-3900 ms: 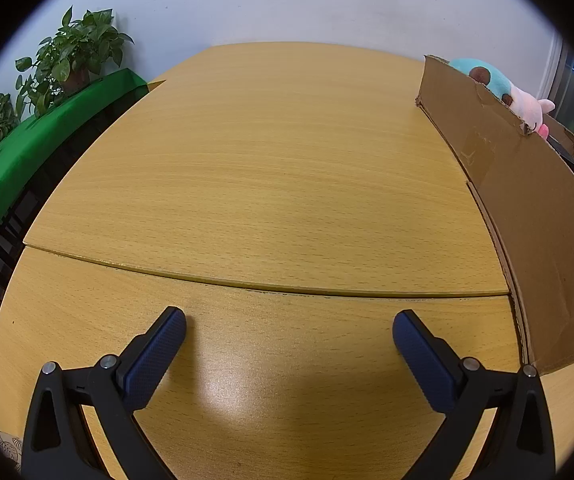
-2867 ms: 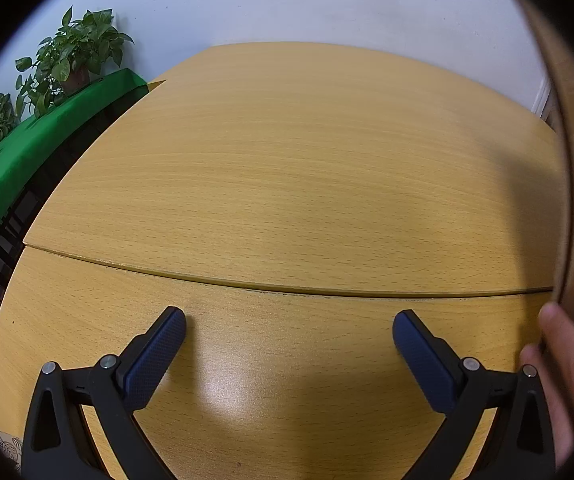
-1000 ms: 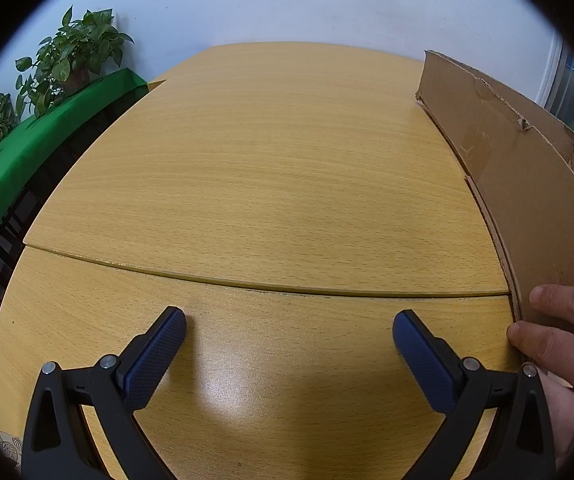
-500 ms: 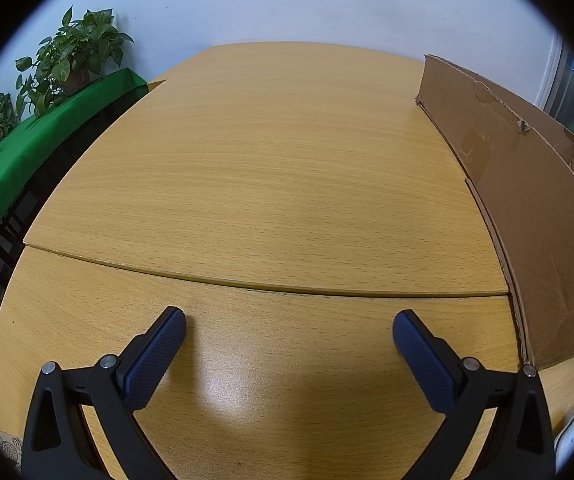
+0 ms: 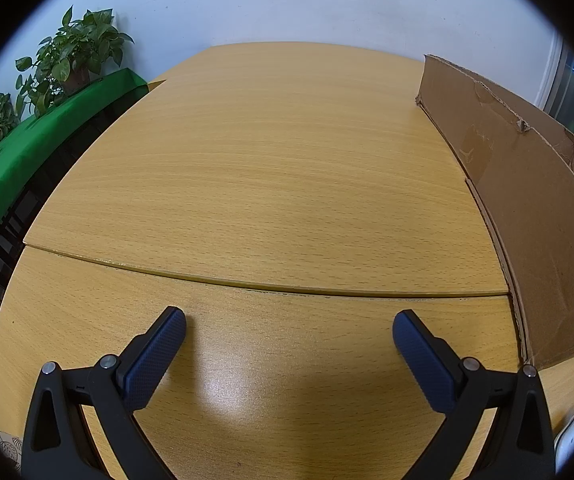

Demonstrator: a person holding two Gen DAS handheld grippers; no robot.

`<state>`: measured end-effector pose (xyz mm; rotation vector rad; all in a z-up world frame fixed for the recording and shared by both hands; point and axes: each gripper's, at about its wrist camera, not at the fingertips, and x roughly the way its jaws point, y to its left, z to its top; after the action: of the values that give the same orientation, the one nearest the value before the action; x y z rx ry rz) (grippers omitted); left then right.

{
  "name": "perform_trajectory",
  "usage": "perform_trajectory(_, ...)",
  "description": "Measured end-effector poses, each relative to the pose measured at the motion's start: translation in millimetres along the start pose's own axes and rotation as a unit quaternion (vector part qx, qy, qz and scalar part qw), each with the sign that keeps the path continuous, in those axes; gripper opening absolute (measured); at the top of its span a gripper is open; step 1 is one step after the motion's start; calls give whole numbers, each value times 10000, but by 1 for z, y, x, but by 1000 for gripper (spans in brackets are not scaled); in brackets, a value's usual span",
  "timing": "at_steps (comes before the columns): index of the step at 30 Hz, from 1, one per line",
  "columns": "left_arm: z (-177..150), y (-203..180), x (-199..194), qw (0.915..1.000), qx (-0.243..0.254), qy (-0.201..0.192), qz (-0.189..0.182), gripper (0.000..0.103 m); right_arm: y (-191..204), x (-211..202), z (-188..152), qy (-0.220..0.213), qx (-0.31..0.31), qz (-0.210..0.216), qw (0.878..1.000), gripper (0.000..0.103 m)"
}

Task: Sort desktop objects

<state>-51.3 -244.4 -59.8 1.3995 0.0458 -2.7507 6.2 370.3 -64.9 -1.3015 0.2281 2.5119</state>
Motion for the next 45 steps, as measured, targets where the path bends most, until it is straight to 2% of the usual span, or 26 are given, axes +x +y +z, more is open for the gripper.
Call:
perform_trajectory(34,-1,0,0,10000,-14,13,2,103,-1,-1,0,4,-14,13,10000,103)
perform_trajectory(36,-4,-2,-5,9999,-43,90,40,100,-1,-1,0,4,-14,13,10000,103)
perform_trajectory(39,-9,-16,-42,9997,41,-224,-30,98,-1,-1,0,4,-15,14,10000,103)
perform_trajectory(41,-13,-32,-88,9970,187,-668,-339,98,-1,-1,0,5,-20,20,10000,103)
perform_trajectory(45,-27,-60,-167,9887,401,-1194,-808,99,-3,-5,-3,233,-128,77,9996,103)
